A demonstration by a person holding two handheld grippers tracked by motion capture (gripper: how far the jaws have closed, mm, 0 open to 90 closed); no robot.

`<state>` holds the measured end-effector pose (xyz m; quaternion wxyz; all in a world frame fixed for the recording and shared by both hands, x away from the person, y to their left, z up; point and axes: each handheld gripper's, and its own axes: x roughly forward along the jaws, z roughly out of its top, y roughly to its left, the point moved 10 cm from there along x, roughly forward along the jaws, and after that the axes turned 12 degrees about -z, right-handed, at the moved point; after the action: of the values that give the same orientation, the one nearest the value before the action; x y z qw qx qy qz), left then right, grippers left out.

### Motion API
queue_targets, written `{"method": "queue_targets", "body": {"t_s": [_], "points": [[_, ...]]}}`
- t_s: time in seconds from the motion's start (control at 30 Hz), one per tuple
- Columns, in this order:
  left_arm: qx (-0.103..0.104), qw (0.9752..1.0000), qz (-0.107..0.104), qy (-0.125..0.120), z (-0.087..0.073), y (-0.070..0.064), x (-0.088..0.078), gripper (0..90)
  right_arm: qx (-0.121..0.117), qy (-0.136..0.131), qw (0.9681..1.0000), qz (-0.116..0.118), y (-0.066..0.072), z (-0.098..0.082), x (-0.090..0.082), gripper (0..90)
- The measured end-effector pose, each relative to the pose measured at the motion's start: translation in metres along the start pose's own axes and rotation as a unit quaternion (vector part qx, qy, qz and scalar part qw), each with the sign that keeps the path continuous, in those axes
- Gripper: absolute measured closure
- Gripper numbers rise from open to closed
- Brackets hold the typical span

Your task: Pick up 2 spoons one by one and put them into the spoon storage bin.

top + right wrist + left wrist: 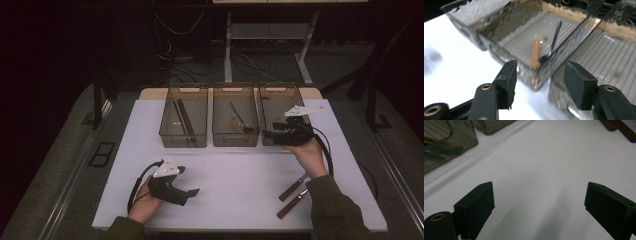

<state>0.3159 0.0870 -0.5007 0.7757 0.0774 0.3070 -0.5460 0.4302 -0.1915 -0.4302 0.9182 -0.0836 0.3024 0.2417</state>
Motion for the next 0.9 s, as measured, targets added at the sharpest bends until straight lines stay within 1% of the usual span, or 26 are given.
{"method": "queue_targets", "body": {"t_s": [0.1,0.2,0.37,0.47,0.53,0.63,0.67,0.73,0.8,0.9], "points": [[-0.001,1.0000,0.002,0.000,0.000,0.001,0.000,8.5,-0.003,0.008,0.9999,0.009,0.000,-0.015,-0.008,49.0],[-0.001,1.0000,0.003,0.000,0.000,0.001,-0.001,8.5,-0.015,0.017,0.9996,0.015,0.000,-0.029,-0.016,54.3],[-0.002,1.0000,0.004,-0.002,-0.001,0.002,-0.002,8.5,-0.037,0.029,0.9985,0.028,0.005,-0.049,-0.029,65.0],[-0.002,1.0000,0.006,-0.002,-0.001,0.003,-0.003,8.5,-0.048,0.038,0.9974,0.038,0.009,-0.060,-0.038,74.0],[-0.002,1.0000,0.007,-0.001,-0.002,0.003,-0.002,8.5,-0.060,0.045,0.9961,0.045,0.012,-0.069,-0.045,80.2],[-0.004,1.0000,0.008,-0.002,-0.001,0.002,-0.003,8.5,-0.067,0.054,0.9944,0.062,0.017,-0.082,-0.056,87.3],[-0.003,1.0000,0.009,-0.002,-0.001,0.002,-0.003,8.5,-0.072,0.058,0.9937,0.064,0.018,-0.088,-0.059,89.4],[0.001,1.0000,0.009,0.002,-0.001,0.002,-0.003,8.5,-0.077,0.068,0.9922,0.070,0.019,-0.099,-0.066,89.9],[0.004,0.9999,0.010,0.005,-0.002,0.001,-0.002,8.5,-0.088,0.079,0.9901,0.075,0.020,-0.111,-0.072,90.0],[0.004,0.9999,0.013,0.005,-0.002,0.000,-0.002,8.5,-0.089,0.087,0.9892,0.078,0.021,-0.124,-0.083,90.0]]}}
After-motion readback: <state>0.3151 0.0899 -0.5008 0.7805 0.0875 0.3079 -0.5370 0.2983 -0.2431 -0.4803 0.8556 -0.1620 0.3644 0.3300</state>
